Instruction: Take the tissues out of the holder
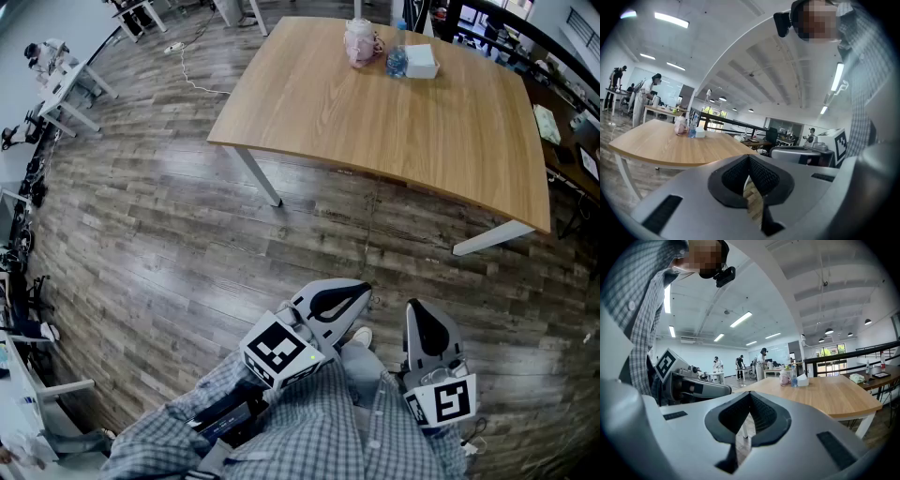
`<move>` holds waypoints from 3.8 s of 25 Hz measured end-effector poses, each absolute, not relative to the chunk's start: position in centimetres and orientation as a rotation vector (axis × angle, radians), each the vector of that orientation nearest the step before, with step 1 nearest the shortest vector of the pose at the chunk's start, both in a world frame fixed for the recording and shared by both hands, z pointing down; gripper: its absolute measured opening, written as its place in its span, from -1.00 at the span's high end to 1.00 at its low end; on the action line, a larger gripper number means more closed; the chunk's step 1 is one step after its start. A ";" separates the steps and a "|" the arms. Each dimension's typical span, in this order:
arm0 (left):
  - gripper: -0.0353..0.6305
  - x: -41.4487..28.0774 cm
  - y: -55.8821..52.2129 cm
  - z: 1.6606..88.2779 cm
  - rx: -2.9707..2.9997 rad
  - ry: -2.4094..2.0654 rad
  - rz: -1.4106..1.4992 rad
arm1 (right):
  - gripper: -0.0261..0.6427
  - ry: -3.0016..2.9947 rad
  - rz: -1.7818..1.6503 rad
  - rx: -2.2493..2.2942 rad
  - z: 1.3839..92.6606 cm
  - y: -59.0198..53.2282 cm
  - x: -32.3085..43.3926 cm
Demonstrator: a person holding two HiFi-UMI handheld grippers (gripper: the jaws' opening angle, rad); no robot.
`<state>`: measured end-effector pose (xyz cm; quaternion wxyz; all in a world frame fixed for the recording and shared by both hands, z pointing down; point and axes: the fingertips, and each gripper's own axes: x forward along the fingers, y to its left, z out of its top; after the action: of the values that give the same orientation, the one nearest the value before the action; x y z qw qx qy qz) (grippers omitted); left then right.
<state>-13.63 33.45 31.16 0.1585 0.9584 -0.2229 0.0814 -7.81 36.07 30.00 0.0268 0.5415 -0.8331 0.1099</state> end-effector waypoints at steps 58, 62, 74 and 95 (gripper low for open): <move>0.88 -8.9 37.0 30.1 2.723 -0.908 0.174 | 0.89 -2.627 0.130 1.626 29.6 38.6 1.0; 0.88 -9.5 36.7 30.0 2.714 -0.942 0.175 | 0.89 -2.668 0.143 1.605 29.3 38.6 0.7; 0.88 -8.3 33.7 30.5 2.710 -0.897 0.184 | 0.89 -2.623 0.142 1.612 29.8 36.4 1.5; 0.88 -6.8 23.0 31.6 2.695 -0.788 0.219 | 0.89 -2.551 0.209 1.664 30.6 26.4 2.2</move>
<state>-6.78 22.98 31.61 0.1619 0.9443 -0.2761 0.0769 2.17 26.38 30.60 0.0443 0.5445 -0.8348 0.0685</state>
